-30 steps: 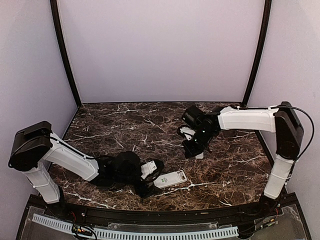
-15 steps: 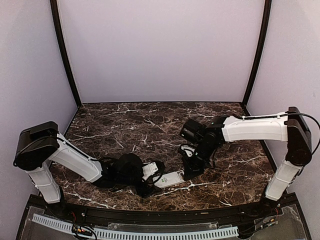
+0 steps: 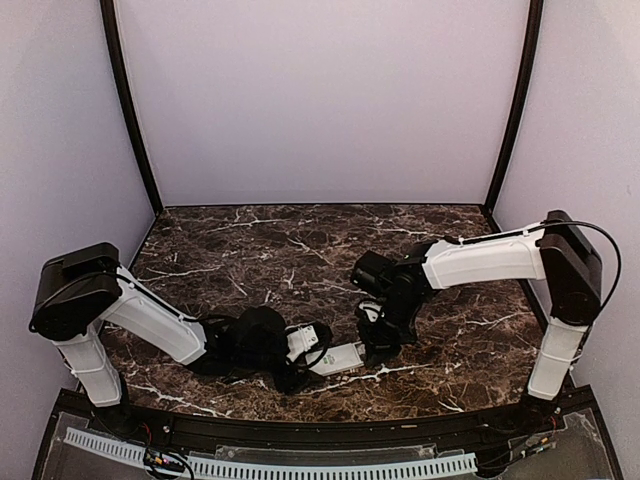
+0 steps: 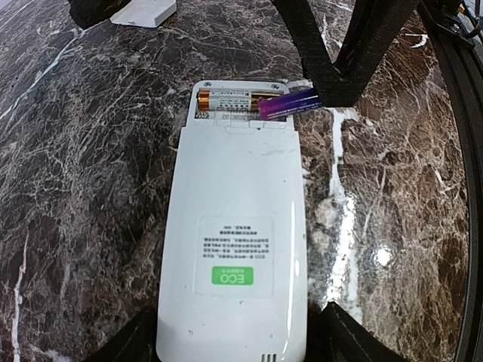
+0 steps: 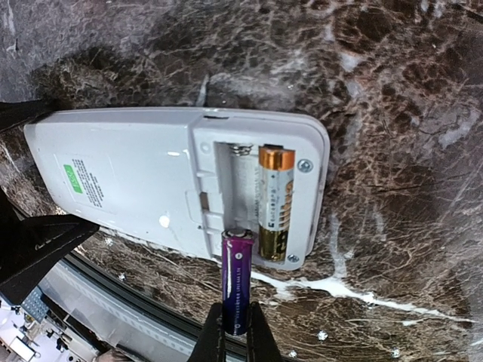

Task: Load the batteries into the remote control
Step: Place the battery in the battery compartment.

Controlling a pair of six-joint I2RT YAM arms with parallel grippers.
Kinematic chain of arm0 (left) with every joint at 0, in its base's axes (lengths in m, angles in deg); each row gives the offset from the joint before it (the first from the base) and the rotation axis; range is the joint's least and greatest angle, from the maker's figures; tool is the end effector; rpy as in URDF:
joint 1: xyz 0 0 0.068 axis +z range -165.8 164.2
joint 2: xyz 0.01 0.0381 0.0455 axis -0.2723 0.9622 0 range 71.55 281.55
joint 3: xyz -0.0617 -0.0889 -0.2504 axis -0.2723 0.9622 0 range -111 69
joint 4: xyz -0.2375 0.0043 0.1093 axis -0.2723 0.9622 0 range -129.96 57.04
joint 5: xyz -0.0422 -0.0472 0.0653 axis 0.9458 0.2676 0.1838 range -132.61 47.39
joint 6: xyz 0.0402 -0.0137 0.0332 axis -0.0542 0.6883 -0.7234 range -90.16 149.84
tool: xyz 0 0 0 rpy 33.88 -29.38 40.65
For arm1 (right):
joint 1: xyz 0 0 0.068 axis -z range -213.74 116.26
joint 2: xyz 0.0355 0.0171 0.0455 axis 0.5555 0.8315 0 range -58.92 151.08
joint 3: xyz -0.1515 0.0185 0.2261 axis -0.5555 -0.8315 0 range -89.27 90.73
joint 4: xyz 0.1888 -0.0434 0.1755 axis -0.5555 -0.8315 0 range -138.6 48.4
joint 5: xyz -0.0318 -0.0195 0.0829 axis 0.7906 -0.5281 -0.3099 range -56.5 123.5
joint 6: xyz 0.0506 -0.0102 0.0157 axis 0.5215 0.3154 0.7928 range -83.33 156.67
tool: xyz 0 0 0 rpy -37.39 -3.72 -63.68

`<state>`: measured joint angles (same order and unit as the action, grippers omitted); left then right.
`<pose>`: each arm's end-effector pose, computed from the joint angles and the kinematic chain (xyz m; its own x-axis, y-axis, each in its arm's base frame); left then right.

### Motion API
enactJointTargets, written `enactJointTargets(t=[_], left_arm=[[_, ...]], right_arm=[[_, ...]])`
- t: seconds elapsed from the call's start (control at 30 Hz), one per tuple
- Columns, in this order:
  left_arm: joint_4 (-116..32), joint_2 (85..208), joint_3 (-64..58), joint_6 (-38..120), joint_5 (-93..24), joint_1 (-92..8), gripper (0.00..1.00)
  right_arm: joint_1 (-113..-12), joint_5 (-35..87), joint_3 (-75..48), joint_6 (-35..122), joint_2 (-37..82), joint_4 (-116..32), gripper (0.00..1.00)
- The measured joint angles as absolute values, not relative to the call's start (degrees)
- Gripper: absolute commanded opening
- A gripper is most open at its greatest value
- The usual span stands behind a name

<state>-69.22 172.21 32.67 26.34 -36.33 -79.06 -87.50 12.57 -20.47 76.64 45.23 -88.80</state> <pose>0.1400 -0.2864 0.1153 -0.2014 0.5346 -0.8208 0.9420 0.3353 -0.0128 0.1866 0.2761 0.1703 -0.9508 -0.2821 0.1282 -0.2217 0.9083 0.3547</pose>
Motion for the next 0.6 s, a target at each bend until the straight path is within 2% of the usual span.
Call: enactJointTargets(t=[0.53,0.6], left_arm=[[-69.48,172.32,32.67,26.20,-35.91,-79.09,0.70],[-69.48,172.32,32.67,26.18,-35.91,-79.09,0.70]], right_arm=[[-87.41,15.31,-16.45,77.47,49.21,-89.48,0.00],[-87.37,15.39,-15.95,77.44,49.69,-89.70,0.04]])
